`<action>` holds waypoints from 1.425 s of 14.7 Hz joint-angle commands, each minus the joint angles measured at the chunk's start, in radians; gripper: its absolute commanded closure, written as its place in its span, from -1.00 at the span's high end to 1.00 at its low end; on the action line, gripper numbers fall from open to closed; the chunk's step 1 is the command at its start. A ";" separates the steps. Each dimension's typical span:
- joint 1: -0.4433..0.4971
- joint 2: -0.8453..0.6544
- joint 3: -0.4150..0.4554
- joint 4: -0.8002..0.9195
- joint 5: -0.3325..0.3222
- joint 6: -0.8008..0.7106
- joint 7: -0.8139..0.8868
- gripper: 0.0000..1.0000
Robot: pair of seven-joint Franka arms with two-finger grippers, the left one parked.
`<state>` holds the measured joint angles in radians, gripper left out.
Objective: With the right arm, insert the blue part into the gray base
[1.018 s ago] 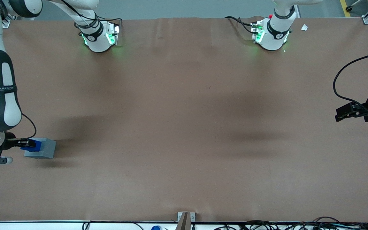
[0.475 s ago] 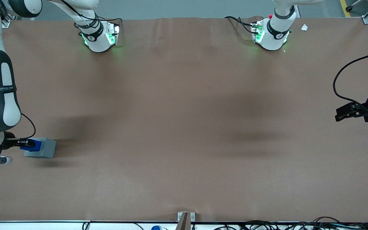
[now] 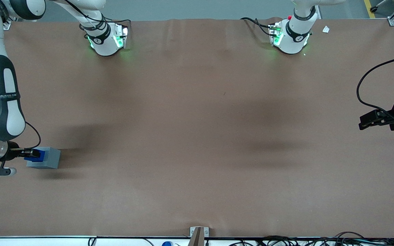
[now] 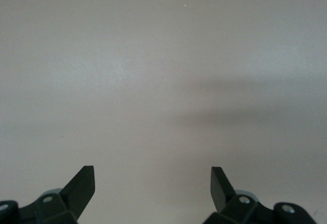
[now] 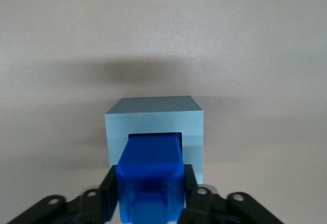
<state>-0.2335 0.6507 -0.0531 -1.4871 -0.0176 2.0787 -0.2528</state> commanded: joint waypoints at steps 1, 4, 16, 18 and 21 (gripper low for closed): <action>-0.012 -0.003 0.009 -0.004 -0.004 0.015 -0.011 1.00; -0.012 -0.008 0.009 0.016 -0.005 0.008 -0.010 1.00; 0.037 -0.270 0.016 0.087 0.076 -0.346 0.006 1.00; 0.068 -0.334 0.015 0.087 0.094 -0.416 0.061 1.00; 0.132 -0.437 0.015 0.087 0.087 -0.518 0.142 1.00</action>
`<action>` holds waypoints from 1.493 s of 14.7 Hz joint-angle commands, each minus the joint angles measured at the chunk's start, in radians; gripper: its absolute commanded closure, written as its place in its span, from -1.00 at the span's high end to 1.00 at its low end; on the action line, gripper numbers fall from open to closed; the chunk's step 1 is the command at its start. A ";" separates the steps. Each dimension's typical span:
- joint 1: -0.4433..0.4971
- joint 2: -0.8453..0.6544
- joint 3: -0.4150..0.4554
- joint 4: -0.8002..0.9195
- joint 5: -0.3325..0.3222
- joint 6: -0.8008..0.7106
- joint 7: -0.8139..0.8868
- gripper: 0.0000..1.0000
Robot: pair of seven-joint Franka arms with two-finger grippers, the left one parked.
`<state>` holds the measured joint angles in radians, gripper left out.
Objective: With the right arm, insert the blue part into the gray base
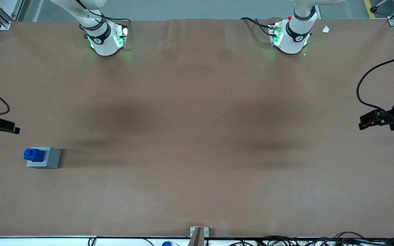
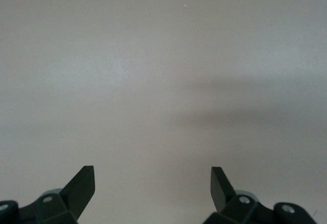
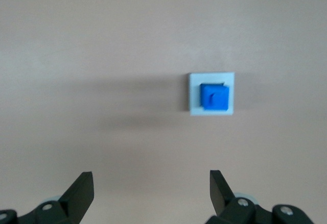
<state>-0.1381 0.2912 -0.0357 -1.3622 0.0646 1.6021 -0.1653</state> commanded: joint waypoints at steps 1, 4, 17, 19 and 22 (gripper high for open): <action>0.052 -0.113 -0.003 -0.046 0.001 -0.069 0.082 1.00; 0.092 -0.208 -0.004 -0.102 -0.005 -0.094 0.095 1.00; 0.127 -0.457 0.000 -0.353 -0.042 0.030 0.093 1.00; 0.132 -0.434 -0.001 -0.302 -0.043 0.019 0.087 1.00; 0.132 -0.370 -0.001 -0.216 -0.043 -0.062 0.092 1.00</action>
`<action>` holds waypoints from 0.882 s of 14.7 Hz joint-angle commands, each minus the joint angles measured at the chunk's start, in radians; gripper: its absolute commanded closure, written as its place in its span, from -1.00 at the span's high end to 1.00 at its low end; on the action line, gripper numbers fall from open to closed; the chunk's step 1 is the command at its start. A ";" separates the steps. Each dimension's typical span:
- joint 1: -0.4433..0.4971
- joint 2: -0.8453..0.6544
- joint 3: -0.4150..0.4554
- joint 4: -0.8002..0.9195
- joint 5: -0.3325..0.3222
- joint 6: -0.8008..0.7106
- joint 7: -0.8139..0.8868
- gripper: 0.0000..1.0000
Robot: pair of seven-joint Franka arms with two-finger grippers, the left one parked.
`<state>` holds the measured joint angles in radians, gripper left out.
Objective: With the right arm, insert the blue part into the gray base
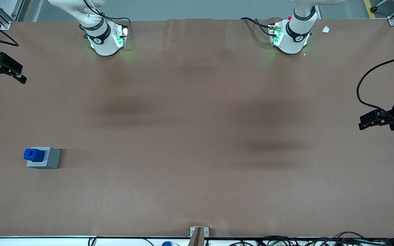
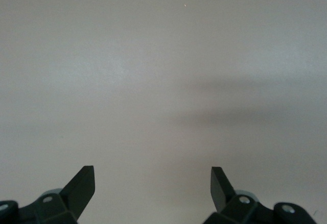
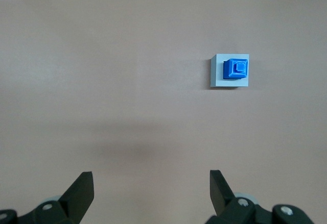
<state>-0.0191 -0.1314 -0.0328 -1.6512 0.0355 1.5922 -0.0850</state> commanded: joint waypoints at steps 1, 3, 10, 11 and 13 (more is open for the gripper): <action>0.014 0.053 -0.004 0.071 -0.014 -0.057 0.010 1.00; 0.018 0.055 -0.004 0.073 -0.016 -0.052 0.010 1.00; 0.018 0.059 -0.006 0.074 -0.022 -0.037 0.011 1.00; 0.019 0.064 -0.006 0.076 -0.037 -0.038 0.011 1.00; 0.021 0.067 -0.006 0.082 -0.046 -0.038 0.037 1.00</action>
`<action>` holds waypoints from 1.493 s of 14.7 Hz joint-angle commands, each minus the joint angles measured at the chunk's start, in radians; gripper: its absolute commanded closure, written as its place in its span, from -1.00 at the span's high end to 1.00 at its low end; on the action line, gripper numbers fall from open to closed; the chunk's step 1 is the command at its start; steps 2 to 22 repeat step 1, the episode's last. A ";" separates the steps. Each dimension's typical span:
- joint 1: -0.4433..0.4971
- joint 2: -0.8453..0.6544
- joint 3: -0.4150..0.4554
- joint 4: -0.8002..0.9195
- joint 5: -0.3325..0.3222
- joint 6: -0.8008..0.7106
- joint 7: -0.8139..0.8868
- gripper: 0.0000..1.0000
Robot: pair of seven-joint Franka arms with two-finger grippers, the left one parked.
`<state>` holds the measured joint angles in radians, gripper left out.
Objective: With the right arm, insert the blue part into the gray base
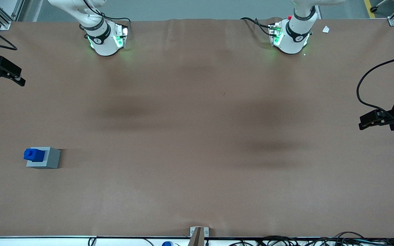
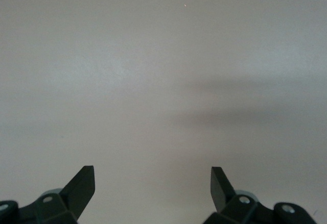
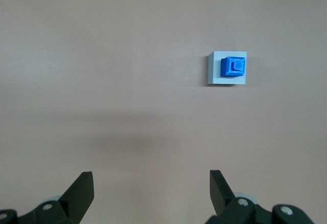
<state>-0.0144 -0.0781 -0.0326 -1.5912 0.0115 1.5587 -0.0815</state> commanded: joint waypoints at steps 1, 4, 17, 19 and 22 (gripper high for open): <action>0.016 0.014 -0.006 0.020 -0.021 -0.006 0.048 1.00; 0.016 0.014 -0.006 0.020 -0.021 -0.006 0.048 1.00; 0.016 0.014 -0.006 0.020 -0.021 -0.006 0.048 1.00; 0.016 0.014 -0.006 0.020 -0.021 -0.006 0.048 1.00; 0.016 0.014 -0.006 0.020 -0.021 -0.006 0.048 1.00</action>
